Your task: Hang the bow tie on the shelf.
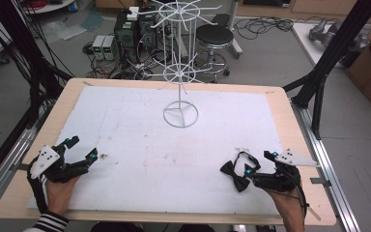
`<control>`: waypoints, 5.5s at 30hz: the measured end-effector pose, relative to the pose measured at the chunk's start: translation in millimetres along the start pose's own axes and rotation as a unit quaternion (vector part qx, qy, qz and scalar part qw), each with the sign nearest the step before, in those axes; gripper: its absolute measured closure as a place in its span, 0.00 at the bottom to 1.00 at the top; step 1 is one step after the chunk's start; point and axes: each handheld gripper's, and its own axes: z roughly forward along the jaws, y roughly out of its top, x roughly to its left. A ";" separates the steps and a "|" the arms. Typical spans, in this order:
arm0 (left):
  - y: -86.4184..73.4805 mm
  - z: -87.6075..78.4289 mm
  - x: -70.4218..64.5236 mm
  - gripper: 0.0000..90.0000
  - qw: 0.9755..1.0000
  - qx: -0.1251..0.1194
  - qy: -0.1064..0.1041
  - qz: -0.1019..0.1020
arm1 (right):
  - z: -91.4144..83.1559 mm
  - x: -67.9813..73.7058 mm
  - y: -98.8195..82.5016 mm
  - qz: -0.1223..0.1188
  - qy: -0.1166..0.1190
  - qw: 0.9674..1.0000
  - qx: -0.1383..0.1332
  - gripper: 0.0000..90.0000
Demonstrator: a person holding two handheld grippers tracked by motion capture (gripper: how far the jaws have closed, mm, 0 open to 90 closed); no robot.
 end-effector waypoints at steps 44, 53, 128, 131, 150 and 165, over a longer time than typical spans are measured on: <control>-0.1 0.2 -0.6 0.17 1.000 0.000 0.001 0.002 | 21.8 -0.5 -22.2 0.041 0.083 0.975 0.204 0.65; 0.0 0.5 -0.7 0.17 1.000 0.000 0.000 0.001 | 25.2 -6.8 -29.9 0.058 0.092 0.971 0.214 0.83; 0.3 1.1 -0.8 0.17 1.000 0.005 0.000 0.004 | 51.4 13.9 88.4 0.063 0.074 0.983 -0.156 0.96; 0.3 1.1 -0.8 0.17 1.000 0.005 -0.001 0.005 | 54.4 14.7 94.3 0.065 0.073 0.983 -0.159 0.96; 0.5 1.5 -0.3 0.17 1.000 0.007 0.000 0.004 | 80.8 25.3 139.8 0.006 0.057 0.986 -0.159 0.96; 0.6 1.6 -0.4 0.17 1.000 0.008 0.000 0.003 | 107.6 38.2 158.3 -0.030 0.057 0.986 -0.156 0.96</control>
